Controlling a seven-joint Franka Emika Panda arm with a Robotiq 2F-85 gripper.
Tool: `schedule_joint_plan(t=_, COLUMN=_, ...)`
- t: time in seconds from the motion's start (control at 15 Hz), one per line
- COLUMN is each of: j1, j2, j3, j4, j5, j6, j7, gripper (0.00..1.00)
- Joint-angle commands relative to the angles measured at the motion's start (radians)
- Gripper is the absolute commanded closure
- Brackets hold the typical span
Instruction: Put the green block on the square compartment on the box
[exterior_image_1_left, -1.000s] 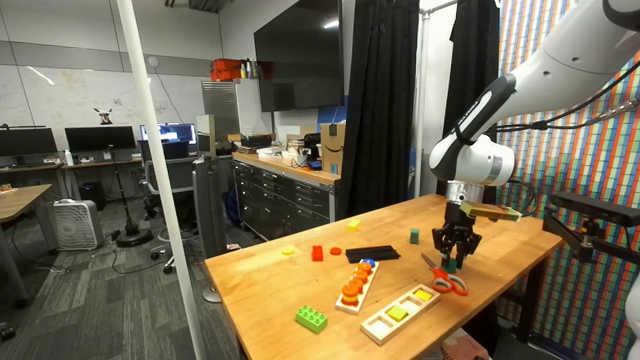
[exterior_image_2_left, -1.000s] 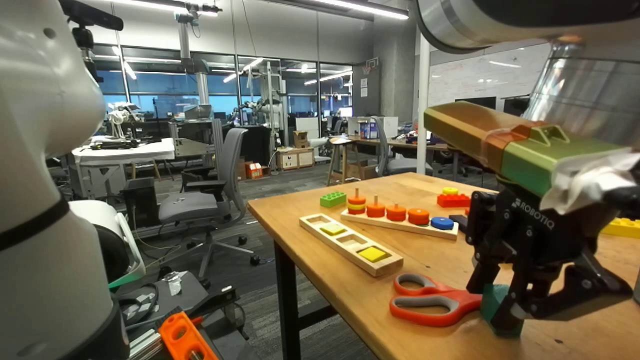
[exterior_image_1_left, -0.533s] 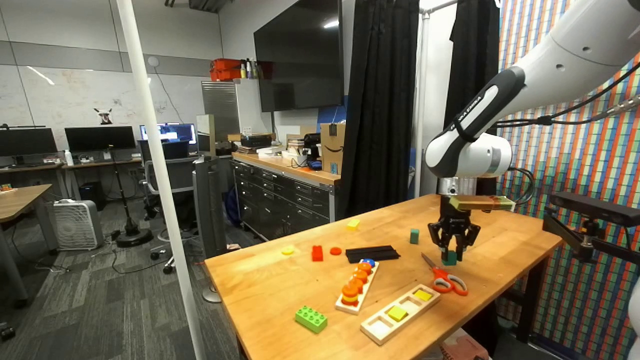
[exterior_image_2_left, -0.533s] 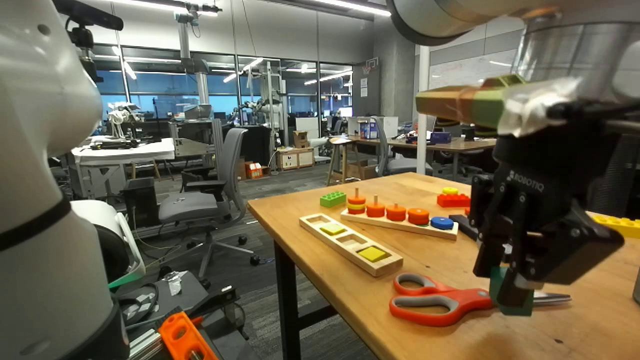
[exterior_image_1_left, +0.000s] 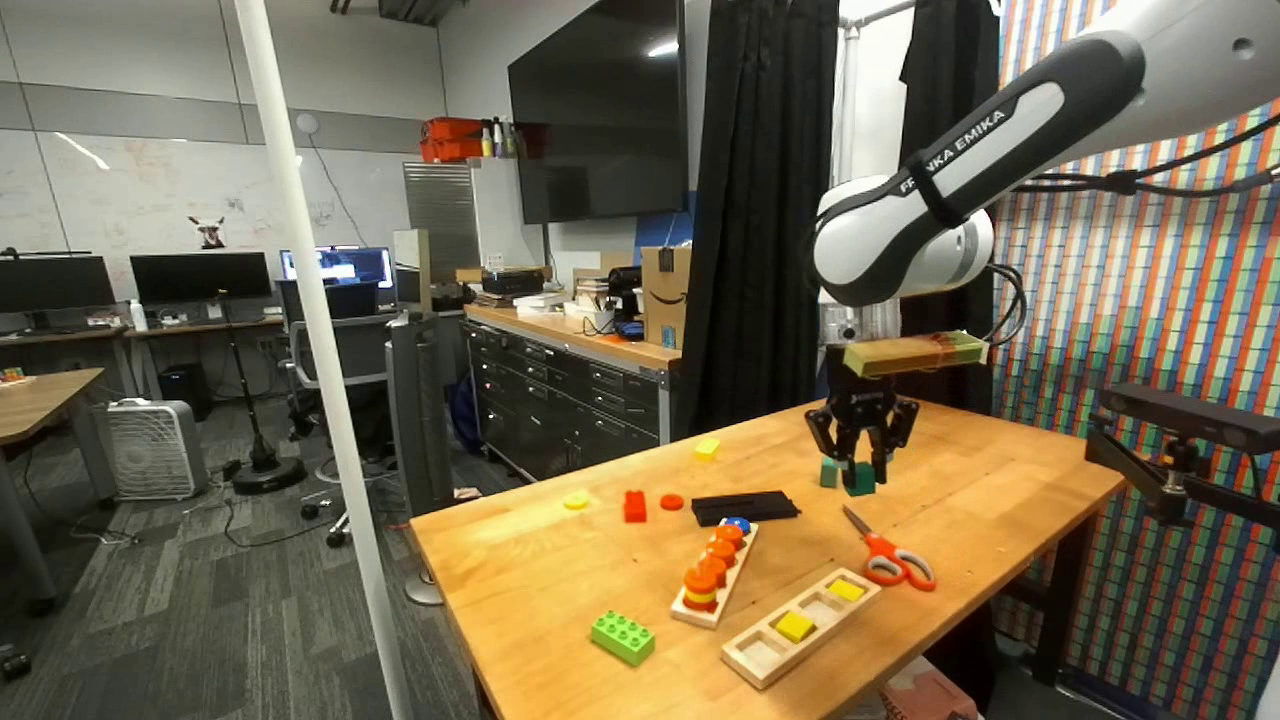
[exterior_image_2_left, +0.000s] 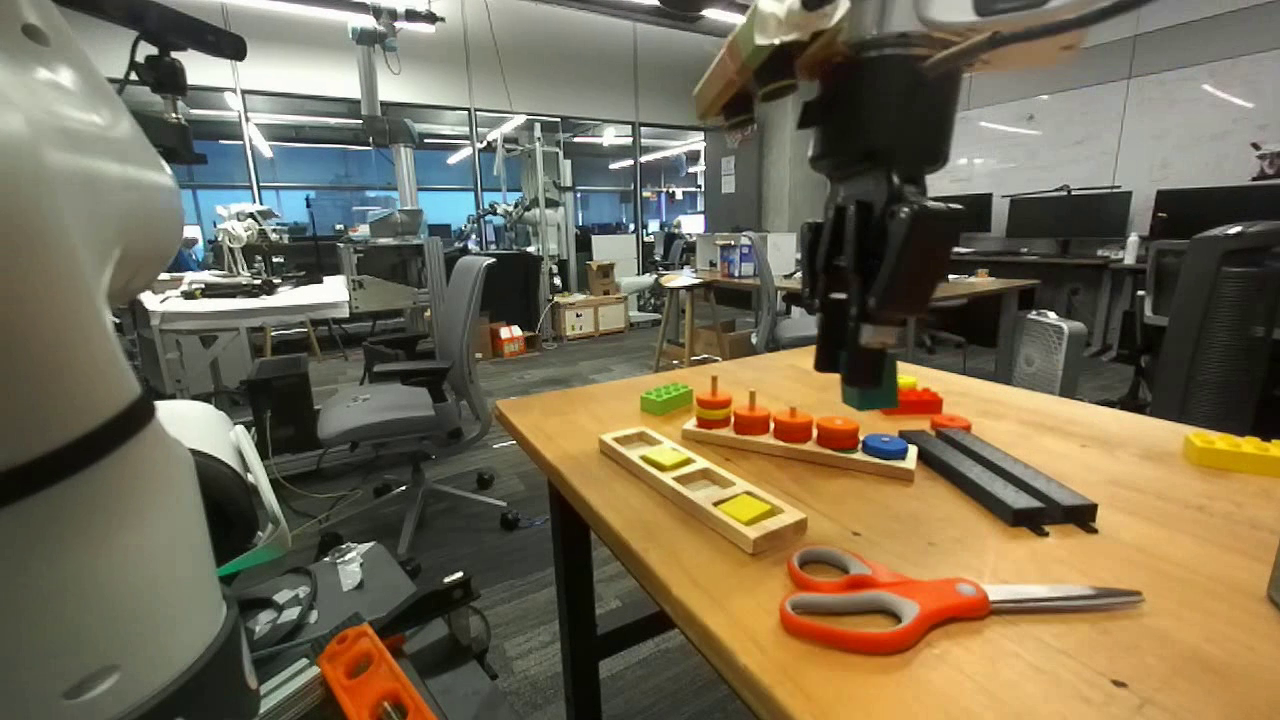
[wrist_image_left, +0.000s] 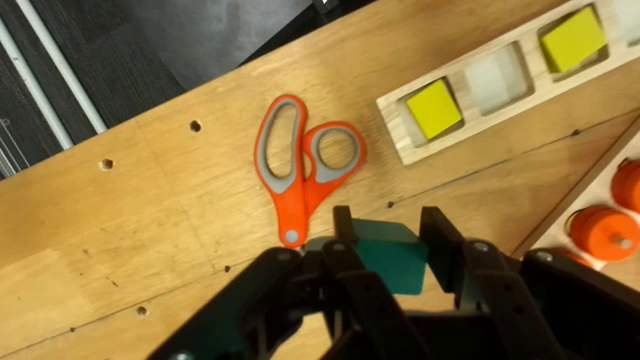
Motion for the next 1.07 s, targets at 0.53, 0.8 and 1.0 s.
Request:
schedule_joint_plan(t=0.53, j1=0.160, j2=-0.064, j3=0.037, j4=-0.044, j5=0.167, j6=-0.049, j7=-0.184, gripper=0.77)
schedule_joint_plan(t=0.8, j1=0.171, j2=-0.047, j3=0.023, j4=-0.072, j5=0.231, j6=-0.034, j7=-0.286, gripper=0.77)
schedule_joint_plan(t=1.0, j1=0.177, j2=-0.031, j3=0.016, j4=-0.083, j5=0.269, j6=-0.034, j7=-0.342, gripper=0.77)
